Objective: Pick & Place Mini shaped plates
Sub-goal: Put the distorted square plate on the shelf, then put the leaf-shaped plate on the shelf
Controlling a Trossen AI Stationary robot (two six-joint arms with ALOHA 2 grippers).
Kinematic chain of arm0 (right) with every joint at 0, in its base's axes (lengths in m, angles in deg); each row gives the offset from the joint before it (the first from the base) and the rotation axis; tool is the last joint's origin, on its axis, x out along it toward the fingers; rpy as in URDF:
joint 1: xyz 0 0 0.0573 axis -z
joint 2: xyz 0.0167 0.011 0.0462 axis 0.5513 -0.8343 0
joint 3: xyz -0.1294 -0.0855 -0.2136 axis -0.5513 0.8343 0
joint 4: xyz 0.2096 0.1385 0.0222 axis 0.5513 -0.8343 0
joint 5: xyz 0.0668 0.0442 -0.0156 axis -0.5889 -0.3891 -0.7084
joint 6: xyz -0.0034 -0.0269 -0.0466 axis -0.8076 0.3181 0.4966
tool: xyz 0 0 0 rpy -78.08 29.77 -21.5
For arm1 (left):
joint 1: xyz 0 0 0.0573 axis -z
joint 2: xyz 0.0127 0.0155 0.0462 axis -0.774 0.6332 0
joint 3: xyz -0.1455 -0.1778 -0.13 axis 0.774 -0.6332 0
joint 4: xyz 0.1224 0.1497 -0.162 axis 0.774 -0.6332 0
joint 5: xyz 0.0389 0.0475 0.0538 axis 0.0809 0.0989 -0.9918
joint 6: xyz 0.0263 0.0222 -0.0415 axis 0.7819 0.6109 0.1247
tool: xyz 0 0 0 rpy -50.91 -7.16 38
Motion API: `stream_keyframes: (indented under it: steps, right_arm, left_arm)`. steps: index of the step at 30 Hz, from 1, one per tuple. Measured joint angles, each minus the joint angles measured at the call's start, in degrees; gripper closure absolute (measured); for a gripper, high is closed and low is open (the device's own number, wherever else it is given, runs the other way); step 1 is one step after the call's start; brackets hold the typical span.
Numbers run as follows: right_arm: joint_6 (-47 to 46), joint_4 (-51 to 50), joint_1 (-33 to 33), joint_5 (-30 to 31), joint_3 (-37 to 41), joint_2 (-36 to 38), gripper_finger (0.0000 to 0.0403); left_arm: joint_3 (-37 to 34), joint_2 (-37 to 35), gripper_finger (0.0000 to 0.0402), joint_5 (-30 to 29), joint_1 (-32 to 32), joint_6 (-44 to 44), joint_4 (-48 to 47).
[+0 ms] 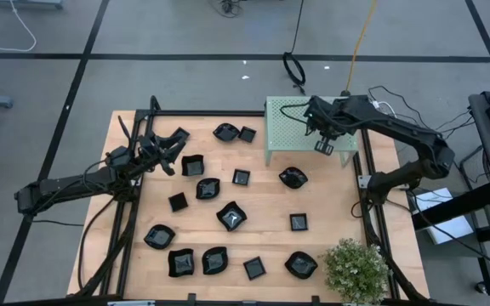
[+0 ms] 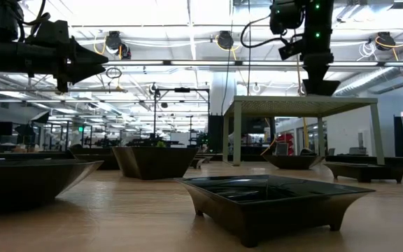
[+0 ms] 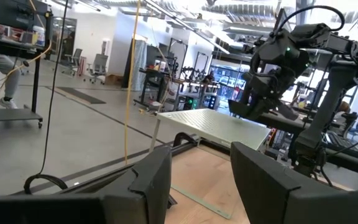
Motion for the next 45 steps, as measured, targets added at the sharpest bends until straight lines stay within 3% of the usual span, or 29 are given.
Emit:
stream_keyframes:
  steps: [8,15,23,25,30,36,41,45]
  right_arm:
    - [0.1,0.0,2.2,2.5,0.0,-0.4,0.0373]
    - [0.1,0.0,2.6,2.9,0.0,-0.4,0.0312]
    - [-4.3,-4.0,-2.3,2.6,-1.5,2.8,0.0257]
    - [-7.7,-4.6,-4.7,0.3,-2.3,4.3,0.0255]
    - [-19.6,1.3,-9.5,-14.3,-1.5,8.3,0.0263]
    - [-25.2,14.7,-15.5,-19.4,6.9,11.4,0.0274]
    - [-22.3,23.5,-20.5,-25.7,20.0,13.0,0.0275]
    - [-17.6,38.6,-25.0,-28.5,31.0,13.3,0.0275]
  left_arm:
    - [0.0,0.0,0.0231,0.0,0.0,0.0,0.0]
    - [0.0,0.0,0.0231,0.0,0.0,0.0,0.0]
    - [0.0,0.0,0.0231,0.0,0.0,0.0,0.0]
    - [0.0,0.0,0.0231,0.0,0.0,0.0,0.0]
    - [0.0,0.0,0.0231,0.0,0.0,0.0,0.0]
    - [0.0,0.0,0.0231,0.0,0.0,0.0,0.0]
    - [0.0,0.0,0.0231,0.0,0.0,0.0,0.0]
    - [0.0,0.0,0.0231,0.0,0.0,0.0,0.0]
